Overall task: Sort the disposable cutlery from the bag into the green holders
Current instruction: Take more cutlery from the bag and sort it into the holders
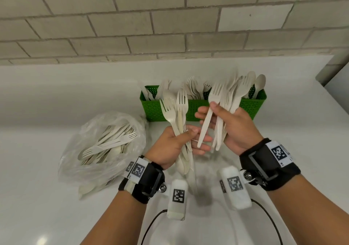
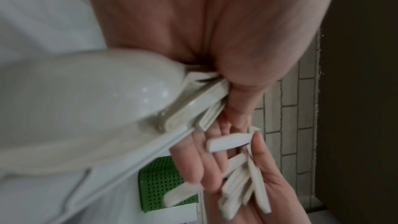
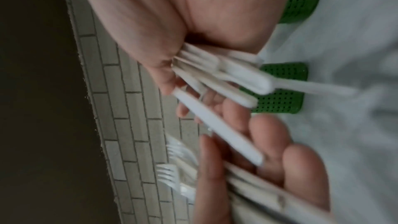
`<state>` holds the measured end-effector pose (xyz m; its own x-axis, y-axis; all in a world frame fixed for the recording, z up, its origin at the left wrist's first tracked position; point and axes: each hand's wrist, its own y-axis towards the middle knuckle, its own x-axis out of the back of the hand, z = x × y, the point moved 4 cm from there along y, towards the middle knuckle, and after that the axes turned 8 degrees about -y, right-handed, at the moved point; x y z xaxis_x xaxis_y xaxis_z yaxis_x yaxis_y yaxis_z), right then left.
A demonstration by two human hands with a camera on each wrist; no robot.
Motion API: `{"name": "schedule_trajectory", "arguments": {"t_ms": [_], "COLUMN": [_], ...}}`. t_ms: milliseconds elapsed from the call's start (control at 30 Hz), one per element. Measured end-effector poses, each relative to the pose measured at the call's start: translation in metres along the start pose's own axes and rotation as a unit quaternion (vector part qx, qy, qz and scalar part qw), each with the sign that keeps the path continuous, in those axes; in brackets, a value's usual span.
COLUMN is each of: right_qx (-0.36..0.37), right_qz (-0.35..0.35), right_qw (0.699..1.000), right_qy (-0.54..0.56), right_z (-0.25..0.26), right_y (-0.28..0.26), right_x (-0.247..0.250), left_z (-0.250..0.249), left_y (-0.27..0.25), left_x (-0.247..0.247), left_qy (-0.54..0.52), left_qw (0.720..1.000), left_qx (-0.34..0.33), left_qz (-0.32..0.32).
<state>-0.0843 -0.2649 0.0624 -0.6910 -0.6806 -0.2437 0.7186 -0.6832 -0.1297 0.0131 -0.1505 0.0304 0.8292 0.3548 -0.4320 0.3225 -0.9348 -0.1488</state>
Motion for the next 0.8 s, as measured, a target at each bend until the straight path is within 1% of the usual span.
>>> {"name": "schedule_trajectory", "arguments": {"t_ms": [67, 100, 133, 200, 267, 300, 333, 400, 500, 533, 600, 667, 700, 733, 767, 800], "right_qx": [0.024, 0.044, 0.061, 0.051, 0.014, -0.004, -0.017, -0.024, -0.016, -0.019, -0.036, -0.025, -0.008, 0.015, 0.046, 0.083], "right_qz": [-0.030, -0.041, -0.042, -0.021, 0.030, 0.058, 0.079, 0.095, 0.077, 0.069, 0.065, 0.100, 0.121, 0.131, 0.124, 0.102], "right_qw": [0.998, 0.997, 0.997, 0.993, 0.970, 0.956, 0.948, 0.950, 0.968, 0.979, 0.996, 0.992, 0.987, 0.987, 0.990, 0.991], "right_qy": [0.052, 0.049, 0.019, -0.105, -0.242, -0.287, -0.309, -0.296, -0.240, -0.191, -0.047, 0.077, 0.103, 0.092, 0.042, -0.029], "right_z": [0.005, 0.007, 0.006, -0.002, -0.019, -0.028, -0.035, -0.044, -0.036, -0.031, -0.021, -0.012, -0.008, -0.004, -0.001, 0.002], "right_y": [0.001, 0.001, 0.001, -0.002, -0.010, -0.014, -0.017, -0.019, -0.014, -0.013, -0.012, -0.013, -0.014, -0.016, -0.017, -0.020], "right_x": [0.000, 0.003, 0.008, 0.014, 0.015, 0.013, 0.010, 0.006, 0.005, 0.006, 0.009, 0.008, 0.006, 0.001, -0.004, -0.009], "left_z": [0.000, -0.002, -0.005, -0.014, -0.024, -0.028, -0.032, -0.036, -0.035, -0.033, -0.028, -0.022, -0.018, -0.016, -0.013, -0.011], "left_y": [0.005, 0.007, 0.008, 0.009, 0.010, 0.010, 0.010, 0.011, 0.009, 0.008, 0.006, 0.006, 0.006, 0.006, 0.006, 0.006], "left_x": [0.005, 0.009, 0.014, 0.024, 0.030, 0.031, 0.031, 0.030, 0.030, 0.031, 0.033, 0.026, 0.021, 0.014, 0.007, 0.001], "left_qy": [-0.013, -0.032, -0.058, -0.123, -0.191, -0.218, -0.239, -0.258, -0.243, -0.233, -0.206, -0.173, -0.159, -0.146, -0.128, -0.108], "left_qw": [0.999, 0.997, 0.993, 0.979, 0.962, 0.955, 0.949, 0.943, 0.945, 0.947, 0.952, 0.963, 0.968, 0.973, 0.979, 0.986], "left_qx": [-0.012, -0.025, -0.042, -0.081, -0.110, -0.120, -0.127, -0.135, -0.132, -0.127, -0.105, -0.074, -0.061, -0.049, -0.039, -0.029], "left_qz": [-0.041, -0.069, -0.097, -0.139, -0.158, -0.163, -0.164, -0.162, -0.174, -0.183, -0.199, -0.193, -0.184, -0.170, -0.151, -0.127]}}
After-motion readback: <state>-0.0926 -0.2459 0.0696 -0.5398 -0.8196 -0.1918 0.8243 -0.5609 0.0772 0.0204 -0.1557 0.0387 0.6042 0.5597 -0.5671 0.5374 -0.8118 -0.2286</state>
